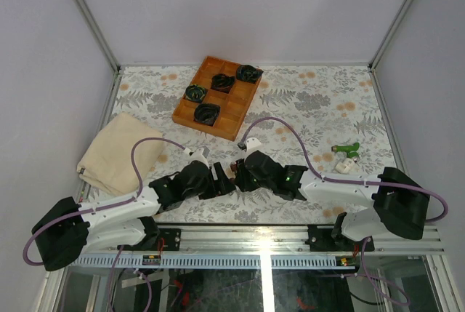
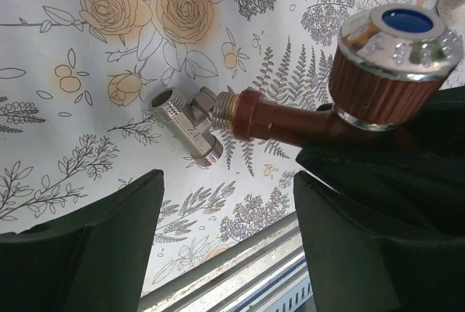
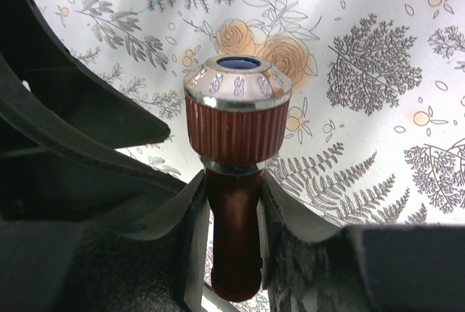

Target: Install the water faucets

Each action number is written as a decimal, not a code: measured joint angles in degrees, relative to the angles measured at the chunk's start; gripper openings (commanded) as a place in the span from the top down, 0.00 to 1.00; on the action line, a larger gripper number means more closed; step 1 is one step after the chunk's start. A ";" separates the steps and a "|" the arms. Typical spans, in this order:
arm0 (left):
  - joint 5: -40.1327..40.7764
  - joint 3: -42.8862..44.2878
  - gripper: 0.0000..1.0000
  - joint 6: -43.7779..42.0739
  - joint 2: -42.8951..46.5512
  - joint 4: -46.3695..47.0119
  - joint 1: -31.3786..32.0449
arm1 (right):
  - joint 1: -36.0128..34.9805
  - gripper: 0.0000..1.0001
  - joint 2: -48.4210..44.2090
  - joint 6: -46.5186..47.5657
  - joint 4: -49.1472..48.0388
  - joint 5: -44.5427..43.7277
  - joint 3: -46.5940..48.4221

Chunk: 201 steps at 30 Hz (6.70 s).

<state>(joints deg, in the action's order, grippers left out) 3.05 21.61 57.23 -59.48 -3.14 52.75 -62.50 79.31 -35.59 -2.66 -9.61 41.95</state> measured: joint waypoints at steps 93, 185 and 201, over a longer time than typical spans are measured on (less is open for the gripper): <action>-0.74 -4.28 0.62 1.77 -6.71 9.57 -7.54 | -0.20 1.00 3.41 0.42 3.61 2.80 0.50; -4.66 -3.93 0.51 -4.63 -8.50 12.00 -9.79 | 4.66 1.00 4.96 -3.50 -2.82 2.84 1.18; -4.76 -2.49 0.50 -4.33 -10.67 12.87 -9.79 | 7.13 1.00 3.06 -5.46 -7.74 4.70 -3.34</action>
<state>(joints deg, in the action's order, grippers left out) -1.72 19.11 52.90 -70.15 9.74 42.96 -55.37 82.37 -41.06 -10.39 -4.91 38.61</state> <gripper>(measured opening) 0.502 0.341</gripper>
